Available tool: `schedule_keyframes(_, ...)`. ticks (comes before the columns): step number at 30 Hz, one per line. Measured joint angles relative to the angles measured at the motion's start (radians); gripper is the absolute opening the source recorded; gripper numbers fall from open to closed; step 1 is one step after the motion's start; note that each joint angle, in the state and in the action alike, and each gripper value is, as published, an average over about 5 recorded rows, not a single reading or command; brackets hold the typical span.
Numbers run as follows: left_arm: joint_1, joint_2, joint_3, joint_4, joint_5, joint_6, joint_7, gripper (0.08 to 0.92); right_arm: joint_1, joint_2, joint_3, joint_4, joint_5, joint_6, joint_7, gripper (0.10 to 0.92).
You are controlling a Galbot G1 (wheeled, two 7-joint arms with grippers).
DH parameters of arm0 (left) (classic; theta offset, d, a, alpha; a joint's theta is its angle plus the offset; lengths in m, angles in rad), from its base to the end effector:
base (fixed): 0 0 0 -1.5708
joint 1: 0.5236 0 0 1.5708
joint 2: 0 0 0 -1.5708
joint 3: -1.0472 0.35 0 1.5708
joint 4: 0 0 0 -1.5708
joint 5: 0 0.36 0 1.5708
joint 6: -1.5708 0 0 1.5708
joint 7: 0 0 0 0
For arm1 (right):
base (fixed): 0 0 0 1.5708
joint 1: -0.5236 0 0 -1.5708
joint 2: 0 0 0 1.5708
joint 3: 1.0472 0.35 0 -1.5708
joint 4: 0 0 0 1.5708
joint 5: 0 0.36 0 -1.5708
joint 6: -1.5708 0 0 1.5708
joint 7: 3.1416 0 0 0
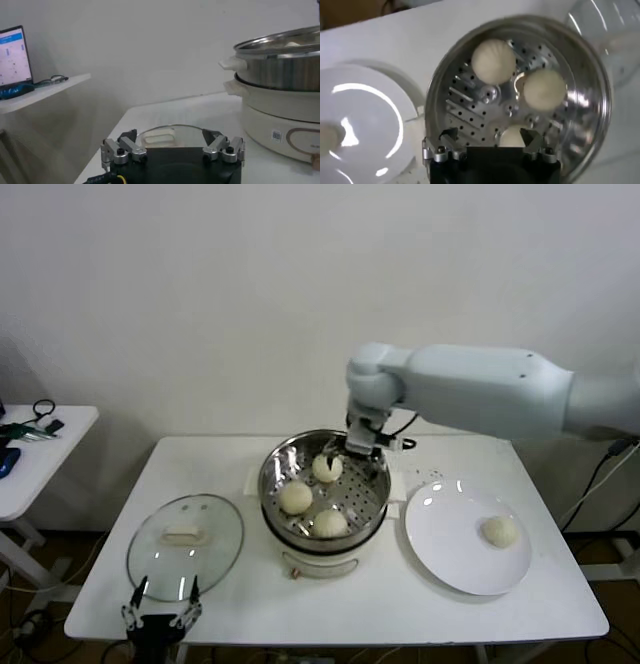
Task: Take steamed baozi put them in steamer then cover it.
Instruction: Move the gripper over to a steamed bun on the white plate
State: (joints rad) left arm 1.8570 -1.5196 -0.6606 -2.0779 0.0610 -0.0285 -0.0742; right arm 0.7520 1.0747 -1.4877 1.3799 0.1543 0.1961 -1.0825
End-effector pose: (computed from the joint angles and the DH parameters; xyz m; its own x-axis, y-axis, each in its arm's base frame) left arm 0.0899 0.0519 -0.3449 -0.9555 -0.1619 0.2466 -0.1103 0.9714 0.2103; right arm 0.5407 0.0821 -0.0290 -0.1460 -0.1356 0.9799 -0.5033 -0.8426 -0.1916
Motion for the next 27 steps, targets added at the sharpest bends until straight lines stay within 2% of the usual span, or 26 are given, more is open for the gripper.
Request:
schedule_keyframes(6,-0.001,0.003,-0.001,0.000,-0.003,0.000,0.001,0.823,0.012,-0.134,-0.029,-0.022,0.139,-0.157,0.017,0.823)
schedule_keyframes(11,-0.002,0.003,0.000,-0.003,-0.002,0.001,0.003,0.823,-0.017,-0.245,-0.028,-0.044,0.179,-0.234,0.010,0.823)
schedule_keyframes(19,0.002,0.003,-0.007,-0.004,0.001,0.001,0.004,0.823,-0.149,-0.385,0.046,-0.101,0.126,-0.289,-0.006,0.823)
schedule_keyframes(27,-0.002,0.001,-0.009,0.000,0.002,0.002,0.002,0.823,-0.314,-0.441,0.169,-0.173,0.026,-0.304,-0.015,0.823)
